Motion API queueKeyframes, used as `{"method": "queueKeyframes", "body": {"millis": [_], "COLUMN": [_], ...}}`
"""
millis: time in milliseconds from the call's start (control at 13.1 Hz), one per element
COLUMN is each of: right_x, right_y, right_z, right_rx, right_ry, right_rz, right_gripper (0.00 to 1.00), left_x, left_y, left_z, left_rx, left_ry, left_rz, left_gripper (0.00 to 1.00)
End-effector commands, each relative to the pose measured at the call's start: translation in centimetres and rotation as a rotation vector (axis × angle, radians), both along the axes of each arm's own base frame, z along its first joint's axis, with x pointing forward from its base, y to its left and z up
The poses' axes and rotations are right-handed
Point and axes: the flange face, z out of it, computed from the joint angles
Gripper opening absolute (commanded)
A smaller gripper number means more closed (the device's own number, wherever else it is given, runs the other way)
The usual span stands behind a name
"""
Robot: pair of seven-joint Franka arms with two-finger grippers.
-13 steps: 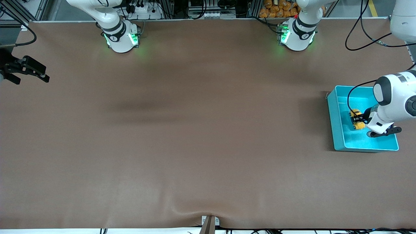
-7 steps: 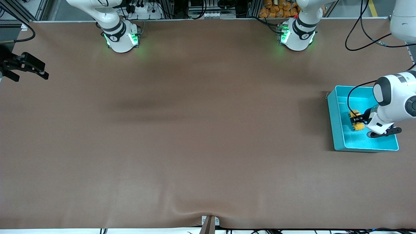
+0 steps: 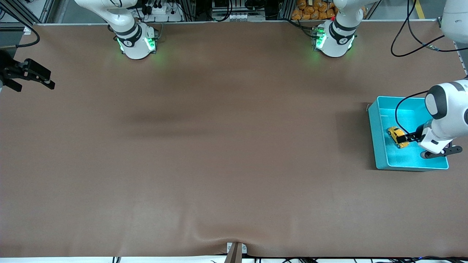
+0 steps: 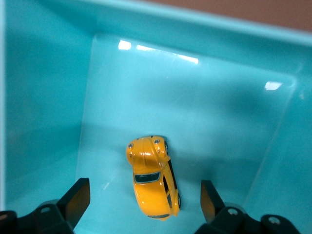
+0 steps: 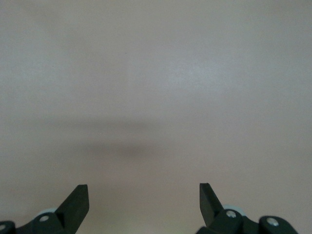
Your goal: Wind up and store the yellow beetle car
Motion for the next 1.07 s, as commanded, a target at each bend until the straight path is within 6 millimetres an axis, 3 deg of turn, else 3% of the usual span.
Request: {"method": "queueKeyframes", "body": {"millis": [0,152,457,609,762,990], "right_x": [-0.4,-0.4,-0.3,-0.3,-0.3,-0.3], "right_y": [0.4,0.4,0.6,0.6,0.6,0.7], "right_z": [0.6,0.6,0.5,0.5,0.6,0.6], "right_rx": [0.001,0.001,0.001,0.003,0.002,0.002], "right_ry": [-0.001,-0.004,-0.004,-0.008,-0.009,-0.011], "right_rz": [-0.013,-0.011,-0.008,-0.007,-0.007,-0.005], "right_gripper": [1.0,1.0,1.0,1.0,1.0,1.0], "left_x": [-0.2,0.3,2.1,1.9,1.0,-0.3], "left_y": [-1.8,-4.0,-10.4,-12.8,-15.0,-17.4], "left_z": [5.4,10.0,22.6,27.9,31.1,33.6], "left_rx": [0.03,0.045,0.021,-0.036,-0.076,-0.125], "left_ry": [-0.022,-0.017,0.079,0.051,0.01,-0.017], "left_rz": [-0.028,-0.057,-0.077,-0.08,-0.101,-0.117], "left_gripper": [1.0,1.0,1.0,1.0,1.0,1.0]}}
